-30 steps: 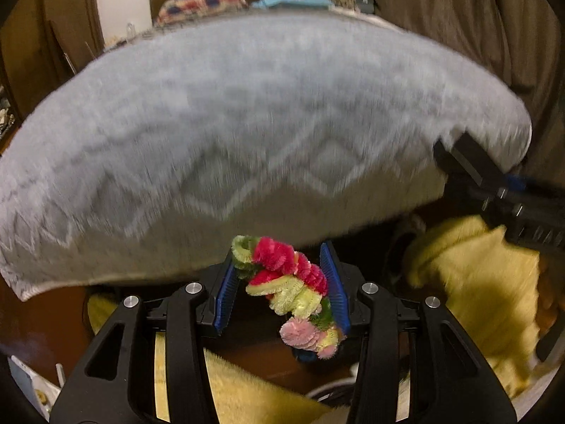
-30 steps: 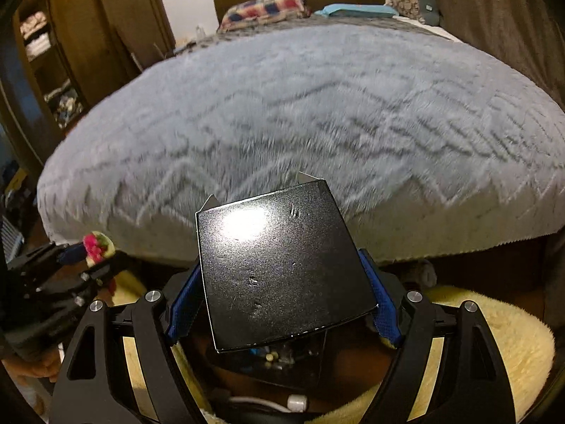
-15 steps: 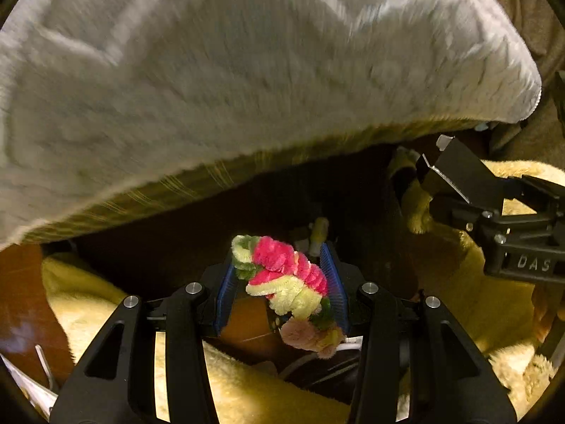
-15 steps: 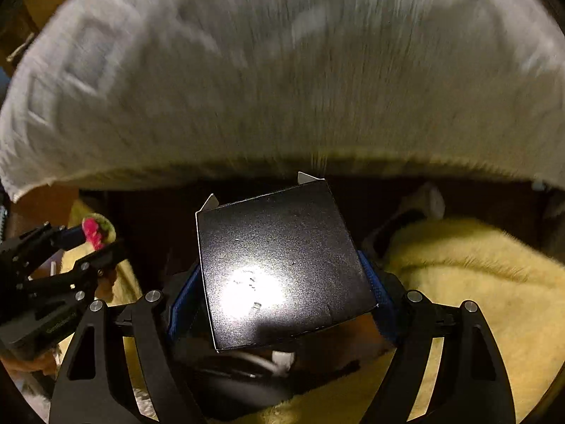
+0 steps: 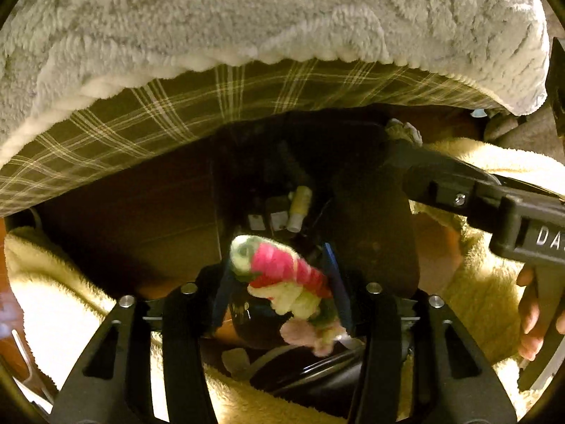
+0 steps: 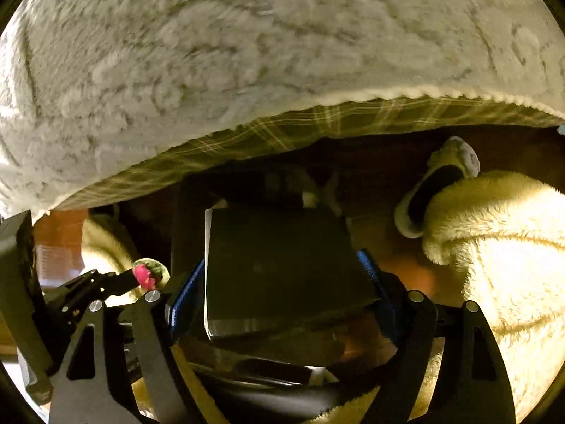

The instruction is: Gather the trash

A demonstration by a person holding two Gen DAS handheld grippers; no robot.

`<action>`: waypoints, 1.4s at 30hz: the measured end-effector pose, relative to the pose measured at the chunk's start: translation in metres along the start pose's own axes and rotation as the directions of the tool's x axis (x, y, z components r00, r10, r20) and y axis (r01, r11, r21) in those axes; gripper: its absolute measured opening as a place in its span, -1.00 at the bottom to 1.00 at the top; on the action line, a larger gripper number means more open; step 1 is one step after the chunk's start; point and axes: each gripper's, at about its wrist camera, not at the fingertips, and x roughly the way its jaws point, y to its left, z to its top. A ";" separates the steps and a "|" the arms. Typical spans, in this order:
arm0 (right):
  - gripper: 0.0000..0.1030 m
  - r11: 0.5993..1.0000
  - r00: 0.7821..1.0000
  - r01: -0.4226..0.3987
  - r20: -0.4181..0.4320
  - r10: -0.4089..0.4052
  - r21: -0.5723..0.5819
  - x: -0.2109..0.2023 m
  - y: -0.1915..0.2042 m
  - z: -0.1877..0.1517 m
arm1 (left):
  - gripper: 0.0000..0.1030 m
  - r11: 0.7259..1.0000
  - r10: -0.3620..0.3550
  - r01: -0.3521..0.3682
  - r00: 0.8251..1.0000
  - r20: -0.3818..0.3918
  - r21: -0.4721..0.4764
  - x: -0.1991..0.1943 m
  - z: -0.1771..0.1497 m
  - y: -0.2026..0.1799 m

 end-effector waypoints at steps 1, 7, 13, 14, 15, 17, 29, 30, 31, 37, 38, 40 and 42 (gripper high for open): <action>0.82 1.000 1.000 0.003 0.006 -0.003 -0.001 -0.002 0.002 0.003 | 0.17 1.000 0.002 -0.002 1.000 0.005 -0.003 -0.002 0.000 0.000; 0.93 0.999 0.998 0.022 0.055 -0.024 0.027 -0.018 -0.002 0.007 | 0.64 1.000 0.027 -0.026 0.999 0.042 -0.017 -0.022 0.003 0.003; 0.93 0.996 0.987 0.090 0.129 -0.093 0.025 -0.052 -0.006 0.004 | 0.84 0.996 0.085 -0.082 0.989 0.123 -0.029 -0.059 0.001 0.010; 0.93 0.994 0.984 0.107 0.144 -0.108 0.019 -0.057 -0.007 0.004 | 0.84 0.994 0.103 -0.099 0.985 0.141 -0.035 -0.068 0.000 0.012; 0.93 0.991 0.975 0.136 0.175 -0.135 0.006 -0.067 -0.006 0.003 | 0.84 0.993 0.117 -0.112 0.981 0.158 -0.040 -0.076 -0.001 0.013; 0.93 0.985 0.960 0.173 0.224 -0.168 -0.004 -0.083 -0.005 0.002 | 0.84 0.988 0.154 -0.145 0.966 0.209 -0.054 -0.098 0.000 0.015; 0.94 0.995 0.787 0.095 0.614 -0.054 -0.034 -0.243 0.019 0.008 | 0.84 0.978 0.204 -0.195 0.818 0.539 -0.075 -0.243 0.007 -0.001; 0.94 0.994 0.777 0.104 0.627 -0.056 -0.039 -0.252 0.022 0.009 | 0.84 0.978 0.205 -0.196 0.805 0.557 -0.076 -0.252 0.008 -0.002; 0.94 0.990 0.758 0.134 0.648 -0.076 -0.041 -0.263 0.026 0.009 | 0.84 0.976 0.212 -0.205 0.788 0.578 -0.078 -0.262 0.008 -0.004; 0.94 0.968 0.657 0.250 0.739 -0.151 -0.024 -0.314 0.040 0.007 | 0.84 0.961 0.259 -0.252 0.674 0.692 -0.114 -0.324 0.008 -0.012; 0.94 0.965 0.635 0.263 0.756 -0.159 -0.019 -0.321 0.041 0.007 | 0.84 0.960 0.263 -0.252 0.651 0.712 -0.124 -0.336 0.006 -0.012; 0.94 0.956 0.592 0.295 0.786 -0.179 -0.004 -0.335 0.040 0.004 | 0.84 0.958 0.268 -0.252 0.606 0.749 -0.139 -0.363 0.003 -0.015; 0.94 0.960 0.569 0.280 0.804 -0.170 0.005 -0.350 0.039 0.002 | 0.84 0.956 0.271 -0.253 0.570 0.776 -0.148 -0.379 0.000 -0.019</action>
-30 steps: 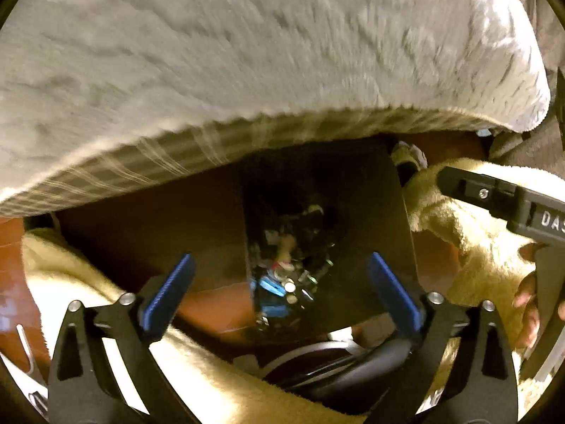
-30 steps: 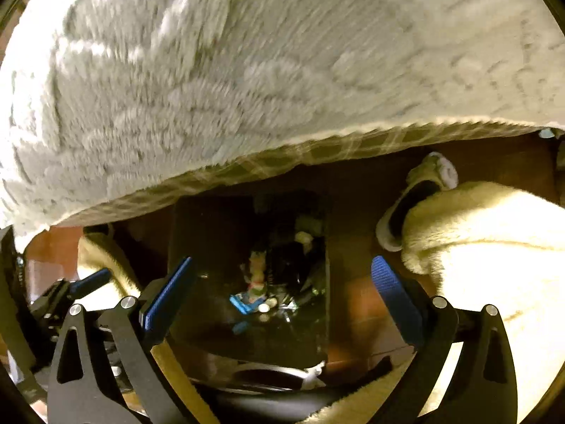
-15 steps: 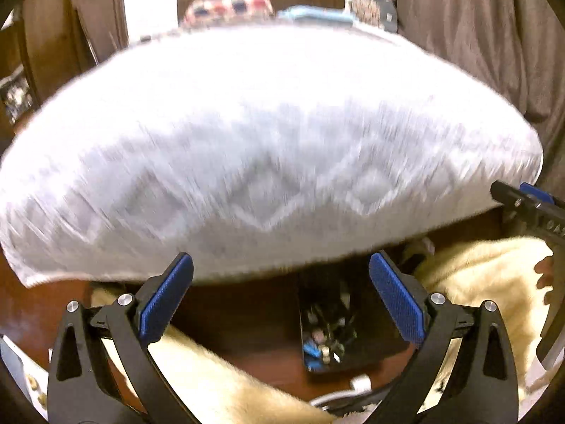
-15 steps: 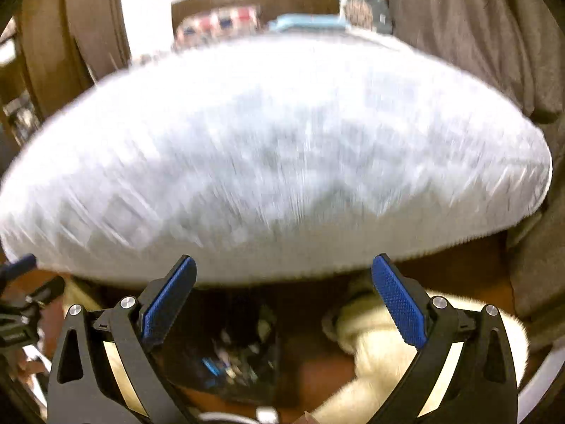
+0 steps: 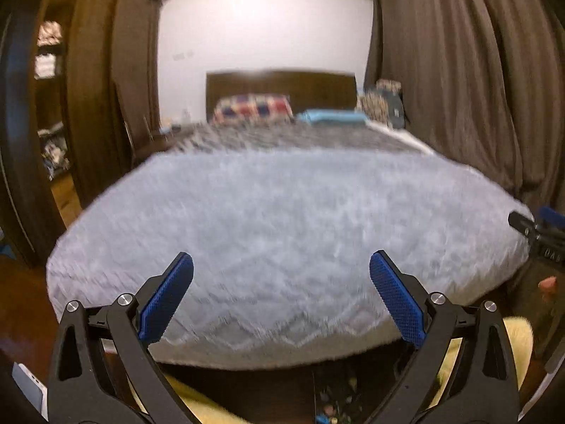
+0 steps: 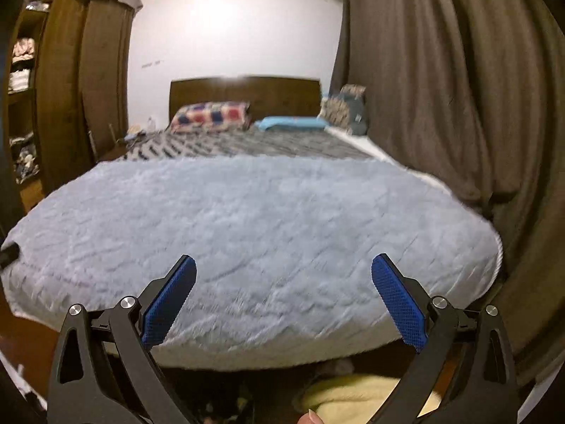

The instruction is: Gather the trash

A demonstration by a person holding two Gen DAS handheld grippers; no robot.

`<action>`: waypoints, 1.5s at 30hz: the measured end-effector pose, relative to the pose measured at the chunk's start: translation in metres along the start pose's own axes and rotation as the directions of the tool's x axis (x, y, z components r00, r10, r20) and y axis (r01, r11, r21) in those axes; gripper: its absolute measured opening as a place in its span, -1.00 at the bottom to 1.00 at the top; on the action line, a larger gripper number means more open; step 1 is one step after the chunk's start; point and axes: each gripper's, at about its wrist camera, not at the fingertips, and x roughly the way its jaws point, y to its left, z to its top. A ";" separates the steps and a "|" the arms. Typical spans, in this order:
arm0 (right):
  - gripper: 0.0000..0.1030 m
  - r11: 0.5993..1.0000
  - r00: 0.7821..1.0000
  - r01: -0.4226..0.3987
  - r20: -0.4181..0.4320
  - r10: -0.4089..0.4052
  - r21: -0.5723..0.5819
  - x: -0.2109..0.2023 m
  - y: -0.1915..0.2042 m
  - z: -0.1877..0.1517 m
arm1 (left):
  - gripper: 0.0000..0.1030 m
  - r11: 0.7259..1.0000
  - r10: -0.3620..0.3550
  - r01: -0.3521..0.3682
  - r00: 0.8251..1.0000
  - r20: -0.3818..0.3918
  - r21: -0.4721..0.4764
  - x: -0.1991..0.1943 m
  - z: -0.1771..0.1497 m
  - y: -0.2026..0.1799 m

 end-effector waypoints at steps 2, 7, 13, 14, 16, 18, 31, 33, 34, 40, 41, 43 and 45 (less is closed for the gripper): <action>0.94 1.000 0.999 -0.003 0.036 0.002 0.023 -0.010 -0.004 0.007 | 0.84 1.000 0.018 -0.017 0.998 0.055 -0.005 -0.014 0.010 -0.001; 0.94 0.999 0.992 0.005 0.125 -0.010 0.037 -0.044 -0.006 0.021 | 0.84 0.999 0.052 -0.052 0.992 0.113 -0.008 -0.038 0.025 -0.004; 0.94 0.998 0.981 0.056 0.187 -0.058 0.013 -0.072 -0.001 0.024 | 0.84 0.996 0.084 -0.082 0.985 0.152 -0.019 -0.058 0.027 -0.009; 0.94 0.998 0.979 0.066 0.194 -0.067 0.015 -0.073 -0.002 0.024 | 0.84 0.996 0.088 -0.086 0.984 0.158 -0.021 -0.061 0.026 -0.009; 0.94 0.997 0.976 0.081 0.203 -0.083 0.021 -0.077 -0.003 0.024 | 0.84 0.995 0.095 -0.093 0.983 0.160 -0.024 -0.062 0.025 -0.009; 0.94 0.996 0.976 0.079 0.202 -0.083 0.028 -0.078 -0.005 0.025 | 0.84 0.995 0.101 -0.099 0.983 0.156 -0.024 -0.062 0.024 -0.007; 0.94 0.997 0.979 0.066 0.192 -0.074 0.049 -0.082 -0.007 0.024 | 0.84 0.993 0.120 -0.115 0.981 0.155 -0.036 -0.068 0.020 -0.004; 0.94 0.997 0.979 0.062 0.189 -0.070 0.049 -0.082 -0.007 0.024 | 0.84 0.993 0.118 -0.114 0.981 0.155 -0.038 -0.069 0.020 -0.003; 0.94 0.997 0.979 0.062 0.190 -0.071 0.049 -0.082 -0.007 0.024 | 0.84 0.993 0.117 -0.113 0.981 0.156 -0.039 -0.070 0.019 -0.003; 0.94 0.997 0.979 0.057 0.192 -0.066 0.051 -0.081 -0.007 0.024 | 0.84 0.993 0.116 -0.110 0.980 0.159 -0.042 -0.070 0.021 -0.002; 0.94 0.997 0.980 0.055 0.189 -0.063 0.051 -0.080 -0.007 0.024 | 0.84 0.993 0.116 -0.111 0.981 0.159 -0.042 -0.070 0.021 -0.002; 0.94 0.997 0.980 0.052 0.188 -0.060 0.050 -0.081 -0.006 0.024 | 0.84 0.993 0.116 -0.111 0.981 0.158 -0.041 -0.070 0.021 -0.002; 0.94 0.998 0.980 0.050 0.189 -0.058 0.048 -0.081 -0.005 0.023 | 0.84 0.993 0.118 -0.112 0.980 0.159 -0.042 -0.070 0.020 -0.002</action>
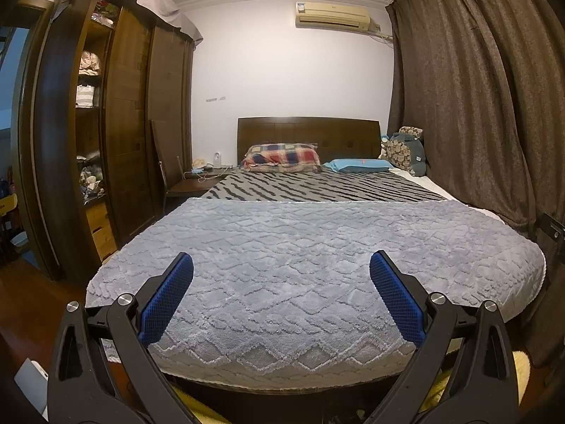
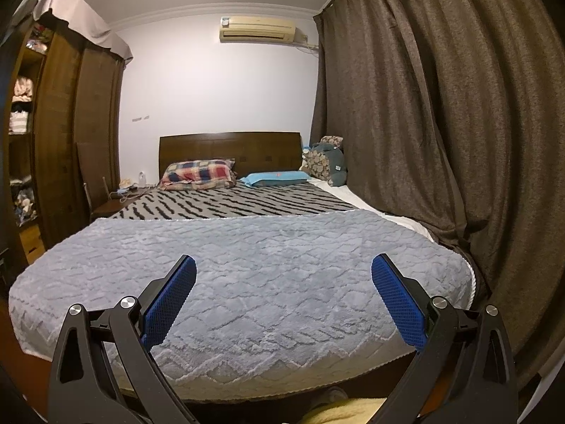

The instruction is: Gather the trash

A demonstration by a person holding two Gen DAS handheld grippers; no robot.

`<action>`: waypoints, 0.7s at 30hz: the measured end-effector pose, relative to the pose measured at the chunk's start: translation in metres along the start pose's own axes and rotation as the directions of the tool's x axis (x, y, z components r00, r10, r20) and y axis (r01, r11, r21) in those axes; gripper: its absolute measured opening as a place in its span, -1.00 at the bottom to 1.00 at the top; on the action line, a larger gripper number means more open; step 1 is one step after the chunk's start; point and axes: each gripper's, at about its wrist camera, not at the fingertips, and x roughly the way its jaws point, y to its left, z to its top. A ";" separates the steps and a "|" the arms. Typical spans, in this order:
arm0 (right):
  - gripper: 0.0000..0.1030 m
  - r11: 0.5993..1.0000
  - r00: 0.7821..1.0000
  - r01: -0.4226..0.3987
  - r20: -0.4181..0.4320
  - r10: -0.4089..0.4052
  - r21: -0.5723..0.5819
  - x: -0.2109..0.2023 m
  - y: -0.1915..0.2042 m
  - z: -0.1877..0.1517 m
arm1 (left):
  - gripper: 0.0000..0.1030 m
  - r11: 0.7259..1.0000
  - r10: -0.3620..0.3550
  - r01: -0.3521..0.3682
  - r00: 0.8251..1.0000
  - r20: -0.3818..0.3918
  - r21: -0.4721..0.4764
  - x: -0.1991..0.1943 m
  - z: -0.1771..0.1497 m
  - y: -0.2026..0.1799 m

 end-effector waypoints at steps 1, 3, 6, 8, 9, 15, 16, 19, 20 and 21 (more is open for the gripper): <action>0.94 1.000 1.000 -0.001 0.001 0.001 0.000 -0.001 0.000 0.000 | 0.84 1.000 0.001 -0.001 1.000 0.002 -0.002 -0.001 0.000 0.000; 0.94 1.000 1.000 0.000 0.003 0.000 0.002 -0.001 0.000 0.000 | 0.84 1.000 0.005 -0.005 1.000 0.006 -0.004 -0.002 0.001 0.000; 0.94 1.000 1.000 0.001 0.002 -0.001 0.005 -0.001 -0.001 0.001 | 0.84 1.000 0.009 -0.009 1.000 0.011 -0.005 -0.003 0.003 0.000; 0.94 1.000 1.000 -0.001 0.000 0.001 0.005 -0.001 -0.001 0.001 | 0.84 1.000 0.011 -0.011 1.000 0.011 -0.005 -0.004 0.003 0.000; 0.94 1.000 1.000 -0.002 0.000 0.002 0.005 -0.001 -0.001 0.001 | 0.84 1.000 0.011 -0.011 1.000 0.012 -0.005 -0.004 0.003 -0.001; 0.94 1.000 1.000 -0.006 -0.001 0.006 0.006 -0.001 -0.001 0.001 | 0.84 1.000 0.015 -0.015 1.000 0.020 -0.006 -0.006 0.005 0.000; 0.94 1.000 1.000 -0.006 -0.001 0.006 0.006 -0.001 -0.001 0.001 | 0.84 1.000 0.016 -0.016 1.000 0.021 -0.007 -0.006 0.005 0.000; 0.94 1.000 1.000 -0.009 -0.003 0.009 0.007 0.000 -0.001 0.001 | 0.84 1.000 0.019 -0.019 0.999 0.025 -0.010 -0.007 0.006 0.001; 0.94 1.000 1.000 -0.014 -0.004 0.014 0.008 -0.001 -0.001 0.001 | 0.84 1.000 0.020 -0.020 0.999 0.027 -0.011 -0.007 0.006 0.001; 0.94 1.000 1.000 -0.014 -0.004 0.014 0.009 -0.001 -0.001 0.001 | 0.84 1.000 0.020 -0.020 0.999 0.028 -0.011 -0.007 0.006 0.001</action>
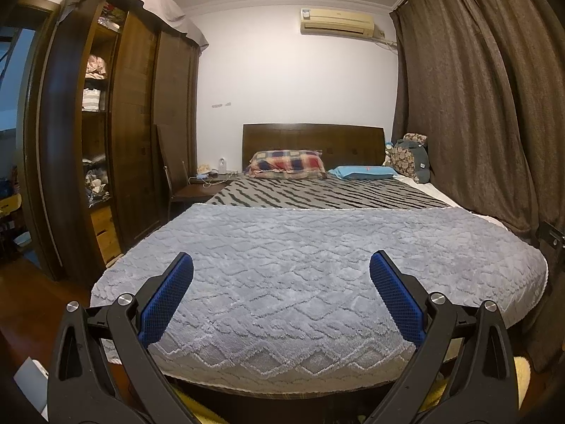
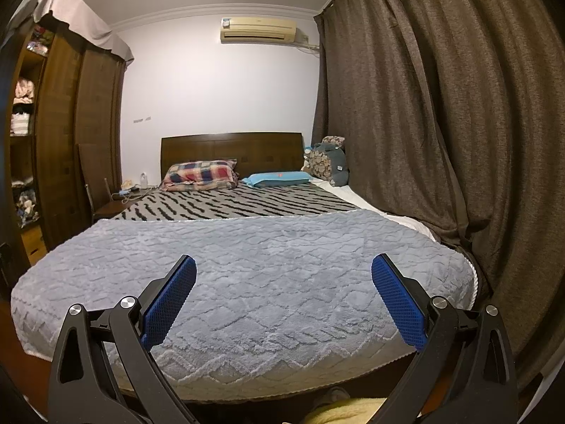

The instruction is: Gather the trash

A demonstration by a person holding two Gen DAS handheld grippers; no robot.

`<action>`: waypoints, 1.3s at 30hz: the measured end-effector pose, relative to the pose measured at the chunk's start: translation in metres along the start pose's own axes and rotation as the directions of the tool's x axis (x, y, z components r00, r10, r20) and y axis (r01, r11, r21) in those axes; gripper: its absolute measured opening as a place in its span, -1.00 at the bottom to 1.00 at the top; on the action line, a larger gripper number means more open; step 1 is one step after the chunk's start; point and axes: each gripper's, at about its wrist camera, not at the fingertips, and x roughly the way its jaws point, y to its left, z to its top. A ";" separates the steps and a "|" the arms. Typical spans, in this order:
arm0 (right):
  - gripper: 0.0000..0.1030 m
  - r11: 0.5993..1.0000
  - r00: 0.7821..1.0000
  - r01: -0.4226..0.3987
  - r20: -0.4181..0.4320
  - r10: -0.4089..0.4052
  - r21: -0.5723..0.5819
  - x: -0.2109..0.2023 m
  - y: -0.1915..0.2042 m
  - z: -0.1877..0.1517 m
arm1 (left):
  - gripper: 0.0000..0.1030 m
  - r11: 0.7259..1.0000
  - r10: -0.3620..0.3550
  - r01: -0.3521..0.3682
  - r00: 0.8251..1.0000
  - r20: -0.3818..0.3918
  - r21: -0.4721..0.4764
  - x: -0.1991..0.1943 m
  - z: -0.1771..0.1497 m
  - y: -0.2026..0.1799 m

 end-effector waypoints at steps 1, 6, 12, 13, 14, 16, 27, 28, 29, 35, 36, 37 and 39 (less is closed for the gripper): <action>0.94 1.000 1.000 -0.001 0.000 0.001 0.000 0.000 0.000 0.000 | 0.84 1.000 0.000 0.000 1.000 0.001 0.001 0.000 0.000 0.000; 0.94 1.000 1.000 -0.002 0.000 0.002 0.002 -0.001 0.002 0.000 | 0.84 1.000 -0.001 0.001 1.000 0.004 0.002 0.000 -0.001 -0.001; 0.94 1.000 1.000 -0.002 -0.002 0.002 0.001 -0.001 0.003 0.000 | 0.85 1.000 0.000 0.000 1.000 0.007 -0.001 -0.002 -0.001 0.000; 0.94 1.000 1.000 -0.003 -0.002 0.003 0.001 -0.001 0.003 0.000 | 0.85 1.000 0.000 0.000 1.000 0.008 -0.002 -0.002 0.000 0.000; 0.94 1.000 1.000 -0.003 -0.002 0.003 0.002 -0.001 0.003 0.000 | 0.85 1.000 0.000 0.000 1.000 0.008 -0.002 -0.002 0.000 0.000; 0.94 1.000 1.000 -0.004 -0.004 0.004 0.001 -0.001 0.003 0.000 | 0.84 1.000 0.000 0.000 1.000 0.008 -0.001 -0.002 0.000 0.000; 0.94 1.000 1.000 -0.015 -0.006 0.015 0.005 0.000 0.003 0.002 | 0.85 1.000 0.000 0.000 1.000 0.010 -0.002 -0.003 0.000 0.001; 0.94 1.000 1.000 -0.016 -0.006 0.016 0.006 0.000 0.003 0.002 | 0.84 1.000 0.000 0.000 1.000 0.012 -0.002 -0.003 0.001 0.001; 0.94 1.000 1.000 -0.017 -0.006 0.017 0.004 0.000 0.004 0.002 | 0.84 1.000 0.001 -0.001 1.000 0.013 -0.002 -0.004 0.001 0.001; 0.94 1.000 1.000 -0.021 -0.010 0.021 0.005 0.002 0.004 0.002 | 0.84 1.000 0.000 0.000 1.000 0.013 -0.001 -0.004 0.001 0.001; 0.94 1.000 1.000 -0.021 -0.010 0.021 0.004 0.002 0.004 0.002 | 0.84 1.000 0.000 0.000 1.000 0.014 -0.001 -0.004 0.001 0.001; 0.94 1.000 1.000 -0.021 -0.010 0.021 0.005 0.002 0.004 0.002 | 0.84 1.000 0.000 0.000 1.000 0.013 -0.001 -0.004 0.002 0.001; 0.94 1.000 1.000 -0.021 -0.010 0.021 0.005 0.002 0.004 0.002 | 0.85 1.000 0.001 -0.001 1.000 0.013 -0.002 -0.004 0.001 0.001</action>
